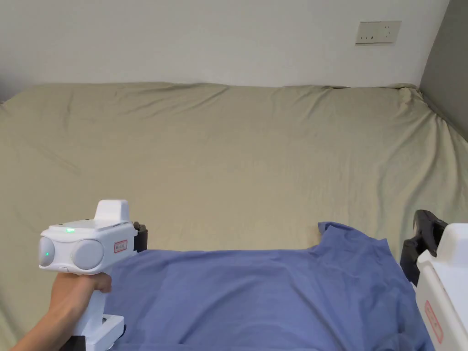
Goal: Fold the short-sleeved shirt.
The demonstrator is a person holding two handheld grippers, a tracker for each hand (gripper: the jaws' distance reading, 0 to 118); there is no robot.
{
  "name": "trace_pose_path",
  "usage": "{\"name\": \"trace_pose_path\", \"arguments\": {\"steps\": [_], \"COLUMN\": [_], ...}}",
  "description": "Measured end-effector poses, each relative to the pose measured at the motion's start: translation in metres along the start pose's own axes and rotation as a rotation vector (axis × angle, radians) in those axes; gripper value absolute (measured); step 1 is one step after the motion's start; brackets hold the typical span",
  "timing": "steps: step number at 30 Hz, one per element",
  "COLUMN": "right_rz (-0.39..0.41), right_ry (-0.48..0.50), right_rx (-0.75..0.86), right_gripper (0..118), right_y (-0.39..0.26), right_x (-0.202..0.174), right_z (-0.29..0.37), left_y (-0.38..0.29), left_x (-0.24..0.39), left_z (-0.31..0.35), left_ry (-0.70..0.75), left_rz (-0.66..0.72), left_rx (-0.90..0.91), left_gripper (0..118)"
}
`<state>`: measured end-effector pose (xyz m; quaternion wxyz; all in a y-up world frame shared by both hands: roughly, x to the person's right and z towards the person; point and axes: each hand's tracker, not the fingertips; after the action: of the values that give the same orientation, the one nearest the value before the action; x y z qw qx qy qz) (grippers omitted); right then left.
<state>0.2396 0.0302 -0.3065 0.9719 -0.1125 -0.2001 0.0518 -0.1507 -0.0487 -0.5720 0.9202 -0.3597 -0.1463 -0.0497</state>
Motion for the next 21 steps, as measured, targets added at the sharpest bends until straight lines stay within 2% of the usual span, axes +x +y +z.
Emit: {"name": "trace_pose_path", "arguments": {"steps": [3, 4, 9, 10, 11, 12, 13, 14, 15, 16, 17, 21], "right_rz": [-0.001, 0.004, -0.009, -0.012, -0.010, -0.009, -0.007, -0.010, -0.023, -0.040, -0.045, -0.115], "right_ry": [-0.012, -0.014, -0.021, -0.022, -0.023, -0.023, -0.020, -0.015, -0.001, 0.016, 0.025, 0.064], "right_rx": [-0.029, -0.042, -0.098, -0.108, -0.114, -0.123, -0.134, -0.146, -0.168, -0.202, -0.238, -0.347], "right_gripper": [2, 2, 2, 2, 2, 2, 2, 2, 2, 2, 2, 5], "right_y": [-0.008, -0.012, -0.029, -0.031, -0.033, -0.036, -0.037, -0.039, -0.040, -0.042, -0.044, -0.052], "right_x": [0.000, 0.001, 0.005, 0.005, 0.006, 0.007, 0.009, 0.010, 0.013, 0.016, 0.019, 0.034], "right_z": [-0.015, -0.019, -0.038, -0.041, -0.043, -0.046, -0.050, -0.054, -0.061, -0.070, -0.084, -0.144], "left_y": [-0.006, -0.008, -0.025, -0.029, -0.032, -0.035, -0.039, -0.040, -0.038, -0.037, -0.037, -0.033], "left_x": [-0.017, -0.022, -0.038, -0.040, -0.042, -0.043, -0.042, -0.038, -0.035, -0.032, -0.030, -0.019], "left_z": [-0.041, -0.054, -0.097, -0.104, -0.109, -0.114, -0.114, -0.108, -0.106, -0.104, -0.102, -0.078], "left_ry": [0.015, 0.050, 0.105, 0.125, 0.130, 0.124, 0.126, 0.124, 0.116, 0.077, 0.042, 0.089], "left_rz": [0.049, 0.065, 0.115, 0.126, 0.138, 0.143, 0.145, 0.144, 0.129, 0.105, 0.087, 0.001], "left_rx": [-0.090, -0.109, -0.173, -0.201, -0.219, -0.229, -0.233, -0.163, -0.162, -0.167, -0.174, -0.096], "left_gripper": [89, 109, 99, 93, 84, 71, 46, 45, 39, 16, 3, 3]}}
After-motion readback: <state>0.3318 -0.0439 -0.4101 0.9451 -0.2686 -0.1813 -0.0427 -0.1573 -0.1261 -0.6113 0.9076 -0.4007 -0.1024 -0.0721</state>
